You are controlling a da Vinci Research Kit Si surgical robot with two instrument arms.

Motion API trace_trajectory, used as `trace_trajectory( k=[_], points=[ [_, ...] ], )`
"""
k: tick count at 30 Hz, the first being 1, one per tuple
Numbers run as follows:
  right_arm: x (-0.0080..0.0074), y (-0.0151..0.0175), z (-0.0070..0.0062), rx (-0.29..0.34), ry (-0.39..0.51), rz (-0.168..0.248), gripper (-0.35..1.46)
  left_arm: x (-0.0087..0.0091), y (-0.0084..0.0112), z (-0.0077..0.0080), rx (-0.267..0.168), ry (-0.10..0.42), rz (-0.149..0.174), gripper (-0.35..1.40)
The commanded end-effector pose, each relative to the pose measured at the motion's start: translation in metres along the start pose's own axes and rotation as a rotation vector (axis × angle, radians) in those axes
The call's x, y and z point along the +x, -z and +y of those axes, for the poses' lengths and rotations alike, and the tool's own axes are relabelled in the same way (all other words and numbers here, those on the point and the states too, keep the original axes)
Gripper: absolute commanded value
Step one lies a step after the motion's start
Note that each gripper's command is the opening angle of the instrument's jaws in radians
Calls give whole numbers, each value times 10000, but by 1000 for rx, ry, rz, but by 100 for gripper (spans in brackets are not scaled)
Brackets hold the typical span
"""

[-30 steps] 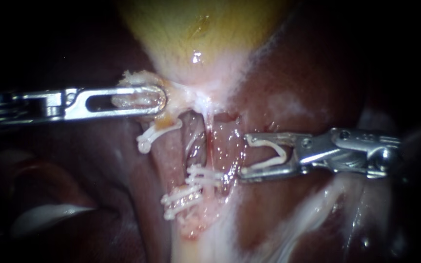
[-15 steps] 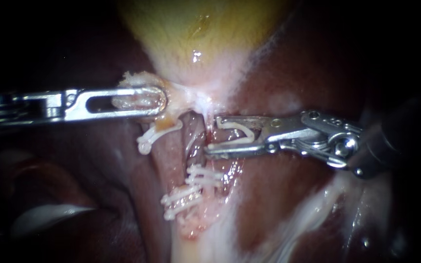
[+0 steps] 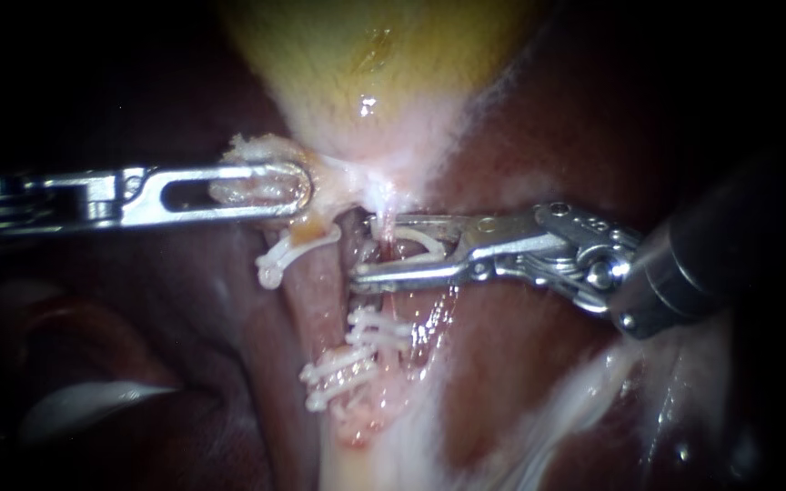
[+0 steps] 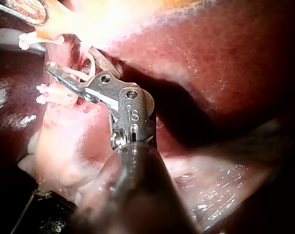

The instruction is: Clipping third clip right tube

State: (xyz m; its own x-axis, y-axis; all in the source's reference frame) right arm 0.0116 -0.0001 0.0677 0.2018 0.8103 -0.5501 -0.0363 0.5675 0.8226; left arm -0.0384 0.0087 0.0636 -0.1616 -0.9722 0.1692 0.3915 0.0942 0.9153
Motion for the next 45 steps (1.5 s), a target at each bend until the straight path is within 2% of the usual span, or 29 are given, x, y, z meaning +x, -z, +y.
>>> trace_trajectory(
  k=[1, 16, 24, 31, 40, 45],
  points=[
    [0, -1, 0, 10, -2, 2, 50, 0, 0, 0, 0, 0, 0, -33],
    [-1, -8, -4, 67, -20, 24, 50, 0, 1, 1, 1, 0, 1, -33],
    [0, -9, -16, 152, -67, 66, 50, -1, 2, 3, 2, -1, 2, -33],
    [4, -11, -21, 183, -85, 100, 50, -2, 2, 4, 2, -1, 2, -33],
    [4, -12, -20, 194, -90, 102, 46, -2, 1, 4, 2, -1, 2, -33],
    [4, -12, -19, 200, -89, 100, 35, -2, 1, 4, 2, -1, 2, -33]
  ],
)
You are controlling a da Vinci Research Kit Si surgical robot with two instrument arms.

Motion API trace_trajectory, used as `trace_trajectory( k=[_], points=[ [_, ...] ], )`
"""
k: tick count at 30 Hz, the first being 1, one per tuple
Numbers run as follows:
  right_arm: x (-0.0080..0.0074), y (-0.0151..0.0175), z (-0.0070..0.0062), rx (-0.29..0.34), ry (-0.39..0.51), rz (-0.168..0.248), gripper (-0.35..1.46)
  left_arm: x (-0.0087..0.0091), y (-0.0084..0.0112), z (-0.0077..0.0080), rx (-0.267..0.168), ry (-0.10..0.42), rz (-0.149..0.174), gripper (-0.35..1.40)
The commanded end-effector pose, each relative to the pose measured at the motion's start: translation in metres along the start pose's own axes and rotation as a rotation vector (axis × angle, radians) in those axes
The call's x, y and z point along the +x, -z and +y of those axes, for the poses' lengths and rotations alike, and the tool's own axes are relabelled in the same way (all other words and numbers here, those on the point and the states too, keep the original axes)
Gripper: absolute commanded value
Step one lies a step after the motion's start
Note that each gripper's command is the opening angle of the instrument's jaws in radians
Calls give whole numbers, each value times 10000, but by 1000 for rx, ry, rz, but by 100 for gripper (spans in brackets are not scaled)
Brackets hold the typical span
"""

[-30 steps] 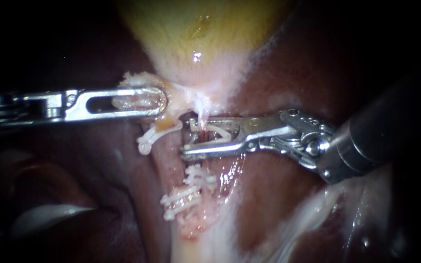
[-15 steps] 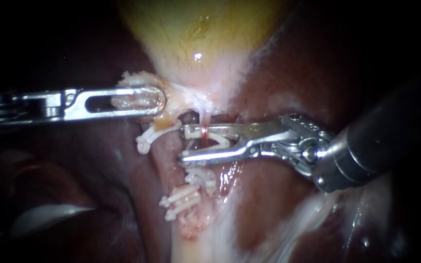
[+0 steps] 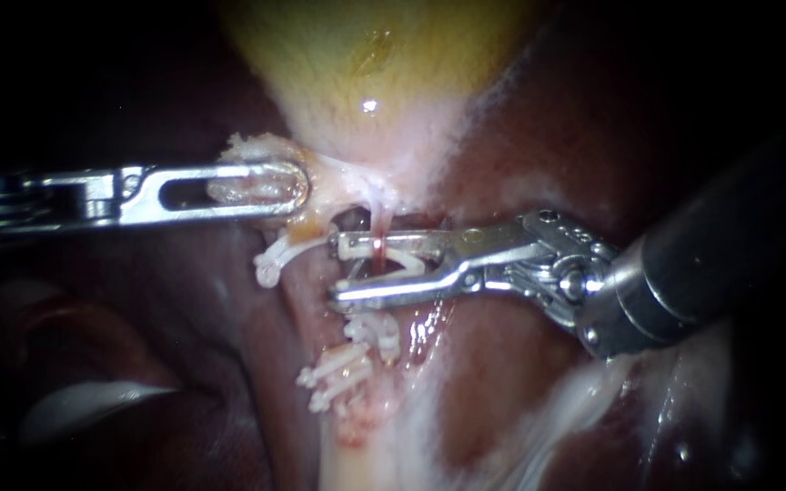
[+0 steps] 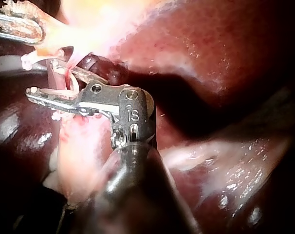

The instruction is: Clipping third clip right tube

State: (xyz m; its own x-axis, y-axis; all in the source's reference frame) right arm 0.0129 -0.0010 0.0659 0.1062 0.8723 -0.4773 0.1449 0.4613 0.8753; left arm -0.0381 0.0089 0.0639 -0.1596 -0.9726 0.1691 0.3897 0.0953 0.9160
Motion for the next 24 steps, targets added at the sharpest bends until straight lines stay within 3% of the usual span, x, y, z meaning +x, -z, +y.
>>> trace_trajectory(
  k=[1, 3, 7, 11, 24],
  points=[
    [0, 1, 1, 2, 0, -1, 31, 0, 0, 0, 0, 0, 0, -33],
    [0, 1, 2, -7, 0, 2, 18, 0, 0, 0, 0, 0, 0, -33],
    [0, 9, 5, -20, 1, 6, -32, 0, 0, 0, 0, 0, 0, -33],
    [2, 16, 11, -43, 1, 17, -35, 0, 0, 0, 0, 0, 0, -33],
    [1, 23, 15, -70, 0, -18, -35, 0, 0, 1, 0, 0, 0, -33]
  ],
)
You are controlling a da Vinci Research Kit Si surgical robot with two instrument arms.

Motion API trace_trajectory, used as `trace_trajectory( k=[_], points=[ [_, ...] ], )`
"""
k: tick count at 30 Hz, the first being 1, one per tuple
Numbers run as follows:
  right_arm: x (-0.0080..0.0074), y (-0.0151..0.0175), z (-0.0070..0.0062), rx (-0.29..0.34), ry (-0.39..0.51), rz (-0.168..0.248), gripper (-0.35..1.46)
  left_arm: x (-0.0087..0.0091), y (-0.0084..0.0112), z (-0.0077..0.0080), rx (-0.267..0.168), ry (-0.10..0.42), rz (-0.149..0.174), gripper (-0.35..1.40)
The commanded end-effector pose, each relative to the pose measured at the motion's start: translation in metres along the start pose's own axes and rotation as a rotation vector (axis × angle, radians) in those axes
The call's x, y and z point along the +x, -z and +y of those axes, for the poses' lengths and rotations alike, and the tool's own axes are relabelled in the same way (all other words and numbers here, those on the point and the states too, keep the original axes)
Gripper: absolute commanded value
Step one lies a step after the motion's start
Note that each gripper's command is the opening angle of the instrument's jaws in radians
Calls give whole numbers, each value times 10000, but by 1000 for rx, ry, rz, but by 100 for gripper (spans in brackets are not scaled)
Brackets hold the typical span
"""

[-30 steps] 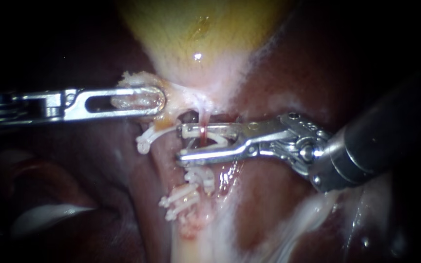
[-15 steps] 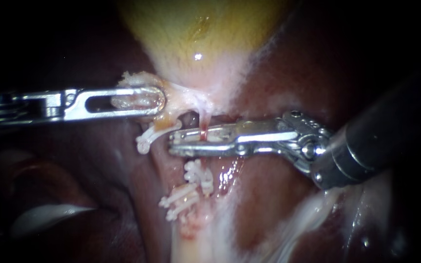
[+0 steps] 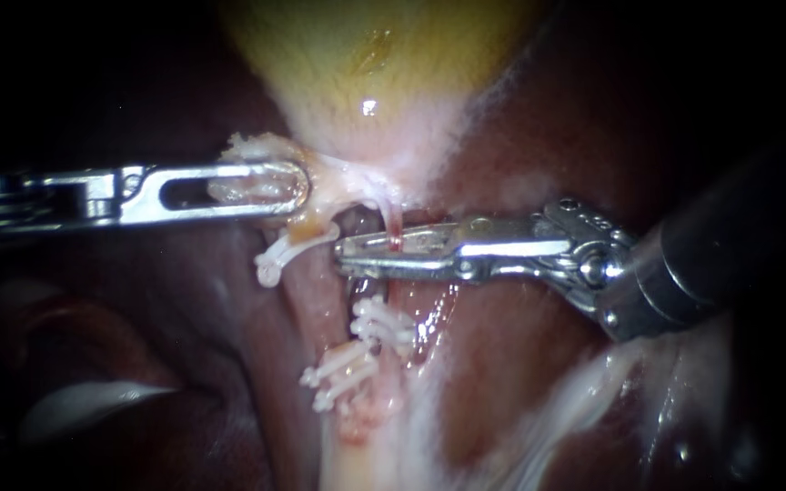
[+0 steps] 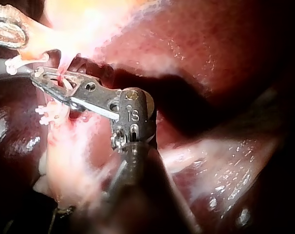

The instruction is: Clipping third clip right tube

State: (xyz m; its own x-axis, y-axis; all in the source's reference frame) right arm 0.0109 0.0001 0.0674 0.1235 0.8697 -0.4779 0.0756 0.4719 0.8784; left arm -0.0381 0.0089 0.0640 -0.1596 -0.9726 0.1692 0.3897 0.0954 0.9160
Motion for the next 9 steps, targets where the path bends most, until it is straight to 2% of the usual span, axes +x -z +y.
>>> trace_trajectory(
  k=[1, 9],
  points=[
    [0, 0, 0, -2, 0, -6, -35, 0, 0, 0, 0, 0, 0, -33],
    [1, 0, 0, -2, 0, -6, -35, 0, 0, 0, 0, 0, 0, -33]
  ],
)
